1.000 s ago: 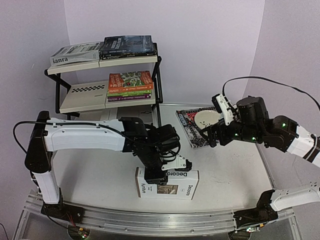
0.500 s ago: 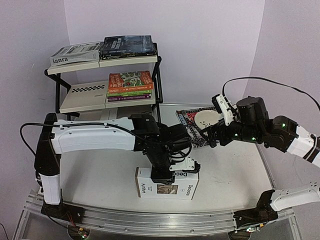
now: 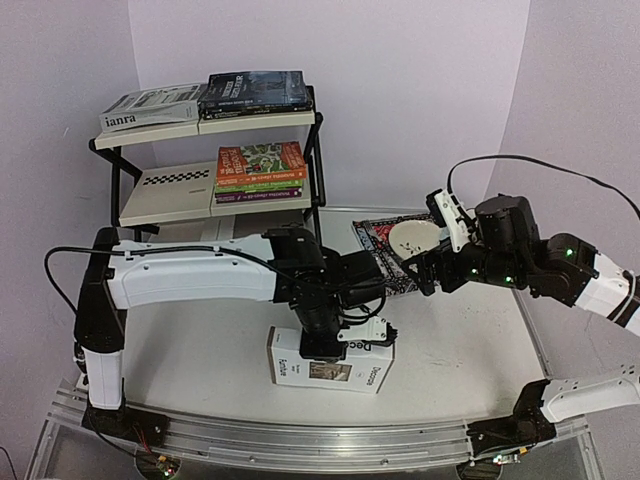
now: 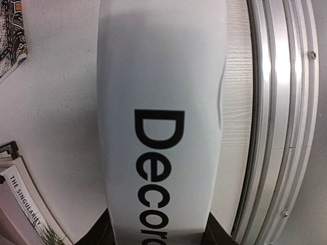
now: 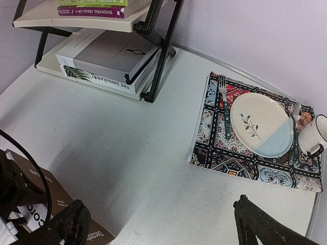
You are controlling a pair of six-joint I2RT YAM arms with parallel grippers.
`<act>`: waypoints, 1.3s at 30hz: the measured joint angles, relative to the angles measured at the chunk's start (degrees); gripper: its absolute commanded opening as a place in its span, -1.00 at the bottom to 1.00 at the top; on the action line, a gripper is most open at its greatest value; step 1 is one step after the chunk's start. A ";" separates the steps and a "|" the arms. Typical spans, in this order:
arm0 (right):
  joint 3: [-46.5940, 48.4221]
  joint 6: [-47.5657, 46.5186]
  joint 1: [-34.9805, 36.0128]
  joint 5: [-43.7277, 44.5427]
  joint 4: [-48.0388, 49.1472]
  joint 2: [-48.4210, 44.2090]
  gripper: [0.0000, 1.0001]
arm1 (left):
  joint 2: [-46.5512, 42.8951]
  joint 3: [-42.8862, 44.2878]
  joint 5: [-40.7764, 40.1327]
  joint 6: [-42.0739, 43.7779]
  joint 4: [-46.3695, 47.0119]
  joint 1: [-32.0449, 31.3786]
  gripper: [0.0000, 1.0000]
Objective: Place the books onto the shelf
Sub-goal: Pick up the book at the center of the board.
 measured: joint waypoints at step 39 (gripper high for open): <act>-3.89 -0.99 0.00 12.11 4.28 -2.50 0.97 | -28.18 -0.05 -37.44 34.37 40.24 -0.34 -0.84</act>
